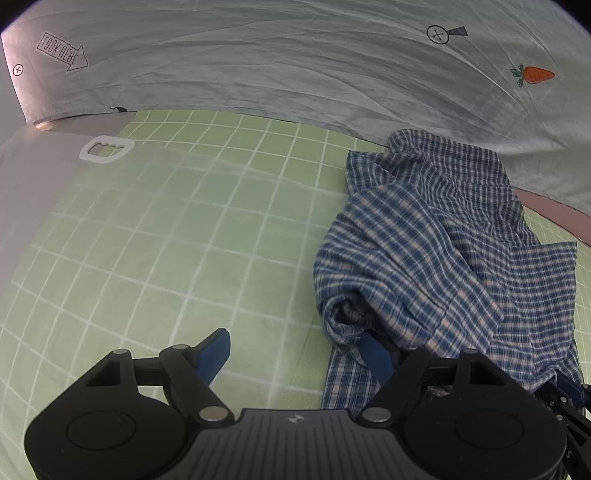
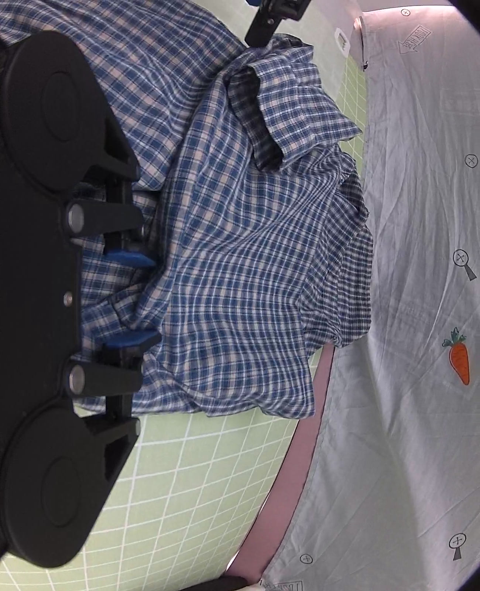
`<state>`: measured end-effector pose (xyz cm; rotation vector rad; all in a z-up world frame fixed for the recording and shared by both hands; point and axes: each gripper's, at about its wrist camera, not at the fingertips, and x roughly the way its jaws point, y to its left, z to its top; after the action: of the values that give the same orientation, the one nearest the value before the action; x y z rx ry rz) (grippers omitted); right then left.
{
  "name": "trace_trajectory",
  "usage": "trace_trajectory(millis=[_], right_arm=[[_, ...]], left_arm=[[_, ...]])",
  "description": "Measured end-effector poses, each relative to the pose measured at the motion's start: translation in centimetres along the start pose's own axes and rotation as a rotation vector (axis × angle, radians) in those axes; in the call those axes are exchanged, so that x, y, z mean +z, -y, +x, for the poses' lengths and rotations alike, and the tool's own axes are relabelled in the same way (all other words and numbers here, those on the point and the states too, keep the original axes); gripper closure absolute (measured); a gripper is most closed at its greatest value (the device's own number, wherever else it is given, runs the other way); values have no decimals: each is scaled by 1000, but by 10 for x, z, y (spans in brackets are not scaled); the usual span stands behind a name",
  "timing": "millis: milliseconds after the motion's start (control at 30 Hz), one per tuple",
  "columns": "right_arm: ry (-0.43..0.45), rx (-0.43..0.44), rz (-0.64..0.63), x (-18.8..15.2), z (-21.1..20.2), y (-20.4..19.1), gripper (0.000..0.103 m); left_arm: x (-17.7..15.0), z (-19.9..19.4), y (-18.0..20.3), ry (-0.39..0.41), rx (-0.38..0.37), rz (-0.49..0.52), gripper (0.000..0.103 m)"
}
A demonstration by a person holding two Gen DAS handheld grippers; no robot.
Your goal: Fold clothes
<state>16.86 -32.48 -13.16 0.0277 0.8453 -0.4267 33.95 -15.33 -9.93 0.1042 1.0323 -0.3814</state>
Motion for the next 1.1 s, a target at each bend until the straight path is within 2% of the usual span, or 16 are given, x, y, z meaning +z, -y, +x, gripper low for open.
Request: trace_trajectory(millis=[33, 100, 167, 233, 267, 300, 433, 600, 733, 833, 900, 967, 1100], right_arm=[[1, 13, 15, 1, 0, 3, 84], [3, 35, 46, 4, 1, 10, 89], [6, 46, 81, 7, 1, 13, 94], [10, 57, 116, 11, 1, 17, 95], [12, 63, 133, 12, 1, 19, 96], [14, 69, 151, 14, 2, 21, 96], [34, 86, 219, 21, -1, 27, 99], [126, 128, 325, 39, -21, 38, 101], [197, 198, 358, 53, -39, 39, 101], [178, 241, 341, 55, -33, 29, 100], [106, 245, 330, 51, -17, 20, 95], [35, 242, 327, 45, -3, 14, 80], [31, 228, 359, 39, -6, 20, 64]], left_arm=[[3, 2, 0, 8, -2, -2, 25], [9, 8, 0, 18, -9, -11, 25], [12, 14, -1, 16, -24, -28, 32], [14, 20, -3, 8, -46, -48, 64], [15, 22, -4, 2, -65, -63, 74], [14, 22, -5, 6, -78, -75, 93], [14, 6, -8, 78, -96, -97, 98], [25, -40, -18, 220, -109, -146, 98], [25, -61, -27, 291, -59, -162, 98], [15, -39, -39, 218, -5, -189, 98], [6, -18, -48, 135, 21, -228, 97], [-2, -7, -55, 90, 23, -257, 96], [-9, -2, -61, 61, 20, -259, 88]])
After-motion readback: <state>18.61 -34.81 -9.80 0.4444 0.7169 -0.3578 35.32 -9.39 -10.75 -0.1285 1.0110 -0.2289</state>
